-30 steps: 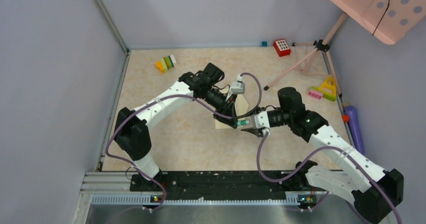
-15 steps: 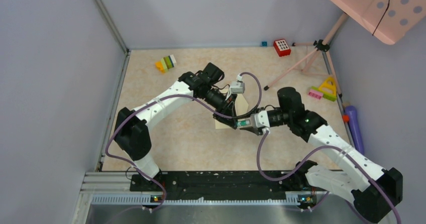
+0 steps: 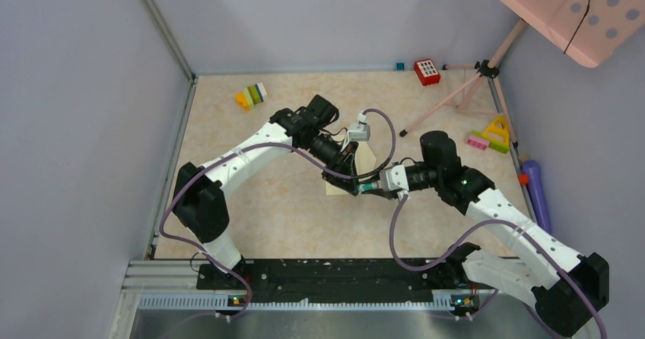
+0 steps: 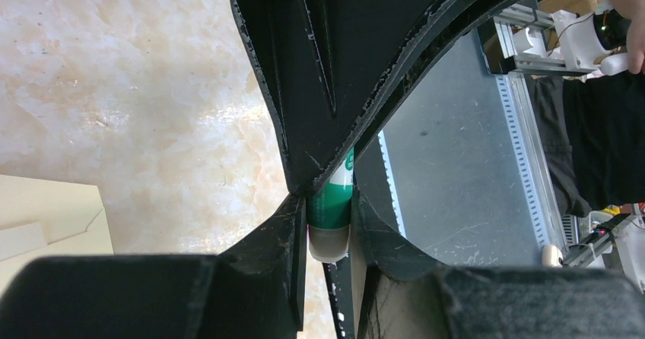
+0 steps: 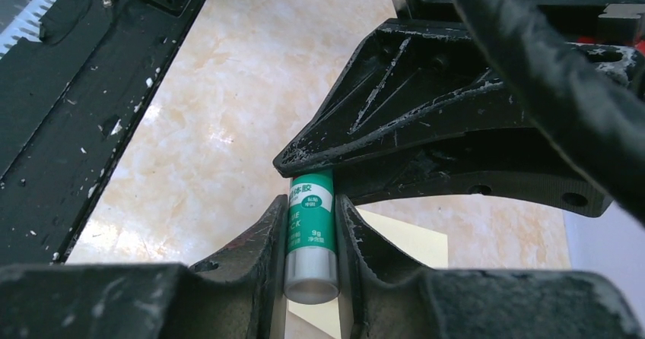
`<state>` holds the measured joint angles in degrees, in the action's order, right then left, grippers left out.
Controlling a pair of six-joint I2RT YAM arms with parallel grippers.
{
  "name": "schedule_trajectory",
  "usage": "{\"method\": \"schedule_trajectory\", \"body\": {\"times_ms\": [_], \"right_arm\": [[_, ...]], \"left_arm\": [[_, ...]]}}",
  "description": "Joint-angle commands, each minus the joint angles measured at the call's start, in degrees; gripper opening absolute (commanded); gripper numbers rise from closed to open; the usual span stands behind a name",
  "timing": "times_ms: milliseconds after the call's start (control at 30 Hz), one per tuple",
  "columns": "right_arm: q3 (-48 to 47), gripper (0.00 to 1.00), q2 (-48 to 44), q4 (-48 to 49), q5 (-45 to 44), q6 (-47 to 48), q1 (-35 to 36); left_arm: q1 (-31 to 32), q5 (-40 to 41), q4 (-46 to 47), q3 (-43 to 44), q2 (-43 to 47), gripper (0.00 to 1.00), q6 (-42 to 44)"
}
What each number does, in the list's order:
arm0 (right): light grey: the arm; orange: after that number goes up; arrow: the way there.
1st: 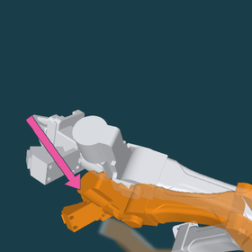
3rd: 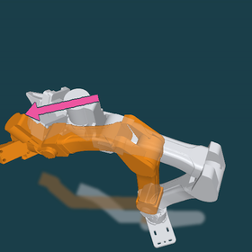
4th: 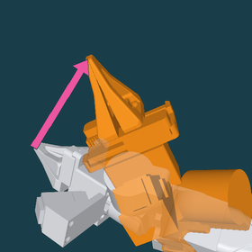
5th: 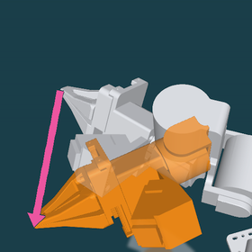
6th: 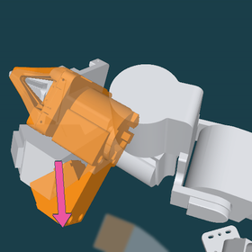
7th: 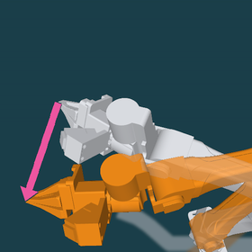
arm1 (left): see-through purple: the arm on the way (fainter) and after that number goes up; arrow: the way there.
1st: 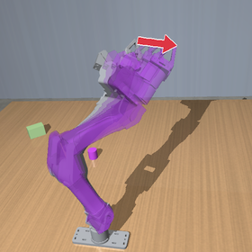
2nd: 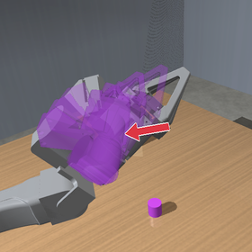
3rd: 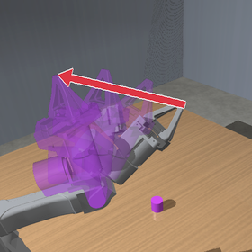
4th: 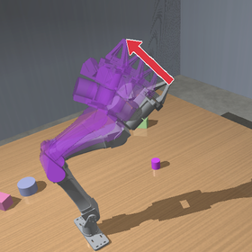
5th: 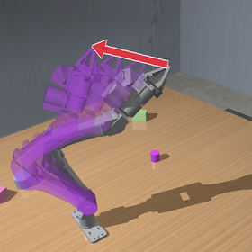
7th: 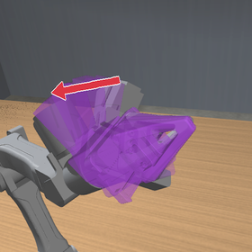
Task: Place the letter into the envelope and seal it
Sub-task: Unscrew the solid glue.
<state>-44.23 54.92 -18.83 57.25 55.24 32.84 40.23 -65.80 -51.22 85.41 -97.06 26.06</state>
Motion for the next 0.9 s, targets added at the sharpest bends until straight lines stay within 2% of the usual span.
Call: {"method": "schedule_trajectory", "body": {"times_ms": [0, 67, 133, 367, 567, 867], "right_arm": [[-0.3, 0.16, 0.2, 1.5, 4.5, -0.5, 0.6], [-0.8, 0.18, 0.3, 0.2, 5.9, -0.1, 0.6], [-1.4, 0.27, 0.3, -0.2, 6.7, -0.6, 0.6], [-1.4, 0.32, 0.5, 1.8, 6.9, -3.2, 0.6], [-1.4, 0.30, 0.6, 3.4, 7.4, -5.4, 0.5], [-0.7, 0.18, 1.1, 5.5, 7.2, -6.9, 0.5]], "left_arm": [[0.2, -2.3, 2.5, 2.2, -0.1, 0.00, -0.1], [0.2, -2.1, 2.7, 2.1, -0.2, 0.00, -0.2], [0.2, -2.1, 2.9, 2.0, -0.1, 0.00, -0.3], [0.2, -2.1, 3.3, 1.7, 0.2, 0.00, -0.6], [0.3, -2.4, 3.7, 1.7, 0.1, 0.00, -0.8], [0.2, -2.7, 4.3, 1.7, 0.3, 0.00, -1.3]]}}
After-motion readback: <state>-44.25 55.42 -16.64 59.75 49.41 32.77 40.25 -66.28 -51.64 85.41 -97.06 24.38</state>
